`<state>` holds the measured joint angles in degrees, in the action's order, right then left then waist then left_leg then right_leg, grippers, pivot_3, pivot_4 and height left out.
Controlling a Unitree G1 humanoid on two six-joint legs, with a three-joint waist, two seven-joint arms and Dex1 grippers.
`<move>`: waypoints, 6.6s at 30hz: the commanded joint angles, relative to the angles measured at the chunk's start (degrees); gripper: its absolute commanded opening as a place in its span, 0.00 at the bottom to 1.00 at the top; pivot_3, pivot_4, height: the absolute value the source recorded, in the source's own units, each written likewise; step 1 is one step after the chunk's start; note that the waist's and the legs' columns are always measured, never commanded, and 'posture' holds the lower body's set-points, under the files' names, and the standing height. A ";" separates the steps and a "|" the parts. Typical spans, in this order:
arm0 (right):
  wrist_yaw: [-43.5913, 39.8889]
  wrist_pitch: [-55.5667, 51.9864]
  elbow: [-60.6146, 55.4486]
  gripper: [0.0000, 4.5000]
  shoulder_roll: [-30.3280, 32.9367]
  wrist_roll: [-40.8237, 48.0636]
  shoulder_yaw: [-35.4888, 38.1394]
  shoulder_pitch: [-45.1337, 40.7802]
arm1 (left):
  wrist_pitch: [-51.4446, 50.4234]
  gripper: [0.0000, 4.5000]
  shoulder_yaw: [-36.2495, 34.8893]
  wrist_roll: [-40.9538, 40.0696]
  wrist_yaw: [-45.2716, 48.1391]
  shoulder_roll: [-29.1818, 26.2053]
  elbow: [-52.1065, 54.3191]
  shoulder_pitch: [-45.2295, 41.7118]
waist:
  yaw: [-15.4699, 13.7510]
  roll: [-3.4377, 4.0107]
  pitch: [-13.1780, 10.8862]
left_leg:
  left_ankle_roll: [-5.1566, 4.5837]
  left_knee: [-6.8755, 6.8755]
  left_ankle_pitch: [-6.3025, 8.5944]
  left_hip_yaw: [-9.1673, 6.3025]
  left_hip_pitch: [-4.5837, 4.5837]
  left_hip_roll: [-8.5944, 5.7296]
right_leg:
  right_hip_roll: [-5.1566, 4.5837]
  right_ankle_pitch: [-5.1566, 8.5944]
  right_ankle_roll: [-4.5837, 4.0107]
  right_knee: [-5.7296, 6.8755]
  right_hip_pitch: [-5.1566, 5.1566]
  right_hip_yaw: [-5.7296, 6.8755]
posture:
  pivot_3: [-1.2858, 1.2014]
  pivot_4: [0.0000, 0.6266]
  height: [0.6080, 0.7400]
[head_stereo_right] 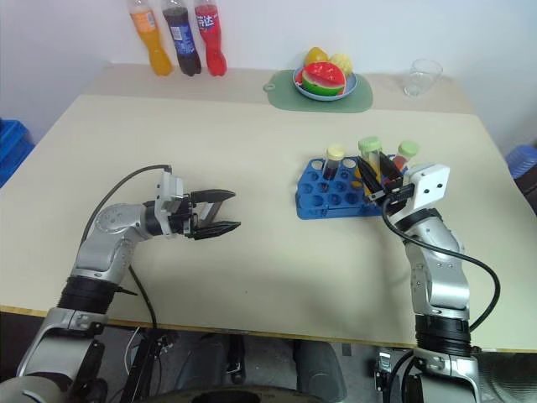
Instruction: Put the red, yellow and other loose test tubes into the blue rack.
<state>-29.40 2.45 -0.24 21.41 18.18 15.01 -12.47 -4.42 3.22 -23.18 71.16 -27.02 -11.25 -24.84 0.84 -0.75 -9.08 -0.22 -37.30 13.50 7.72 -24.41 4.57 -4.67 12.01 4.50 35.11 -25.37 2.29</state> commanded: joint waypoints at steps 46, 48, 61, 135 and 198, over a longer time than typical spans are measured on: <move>6.08 35.34 33.88 0.50 -10.21 -1.89 -0.48 -7.29 | -0.99 0.82 -1.97 -1.05 -0.36 -1.66 2.53 0.02 | 0.42 -0.09 0.09 | 0.04 0.04 -0.02 0.00 0.50 0.03 | -0.01 0.01 -0.02 0.05 0.46 0.00 | 0.52 0.24 1.00; 8.60 36.17 33.19 0.73 -9.09 -5.23 -0.56 -6.80 | -1.08 0.82 -1.91 -1.05 -0.49 -1.46 2.51 -0.08 | 0.39 -0.10 0.09 | 0.04 0.09 -0.02 -0.01 0.51 0.03 | -0.01 0.01 -0.02 0.04 0.46 0.00 | 0.52 0.24 1.00; 3.23 9.83 -3.73 0.84 7.05 -6.82 -2.77 12.86 | -10.69 0.82 -5.38 1.49 -19.55 0.57 8.06 -1.45 | 0.26 -0.03 0.05 | 0.11 0.11 0.03 -0.07 0.41 -0.05 | -0.11 0.06 0.03 0.03 0.36 -0.01 | 0.52 0.24 1.00; -16.41 -2.43 -22.35 0.85 14.50 7.25 1.96 25.74 | 5.34 0.16 6.50 2.14 0.54 22.76 -27.48 -33.89 | -1.61 -0.64 -0.37 | -0.14 -0.75 0.31 -0.28 -0.11 -0.18 | -0.09 0.18 0.10 0.11 0.29 0.03 | 0.52 0.24 1.00; -6.79 -2.90 -27.11 0.85 6.83 4.99 6.06 35.37 | 25.19 0.81 -1.61 18.67 -14.25 37.45 -55.20 -38.20 | -1.45 -0.63 -0.35 | -0.38 -0.79 0.60 -0.31 -0.10 -0.16 | -0.08 0.22 0.10 -0.05 0.35 0.04 | 0.52 0.24 1.00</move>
<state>-37.24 -0.43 -25.04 28.46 23.31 19.72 22.39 19.06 2.48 -3.20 55.05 11.21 -69.48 -63.95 -0.61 -1.38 -9.43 -0.60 -38.08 14.10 7.42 -24.50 4.41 -4.76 12.24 4.60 35.06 -25.02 2.34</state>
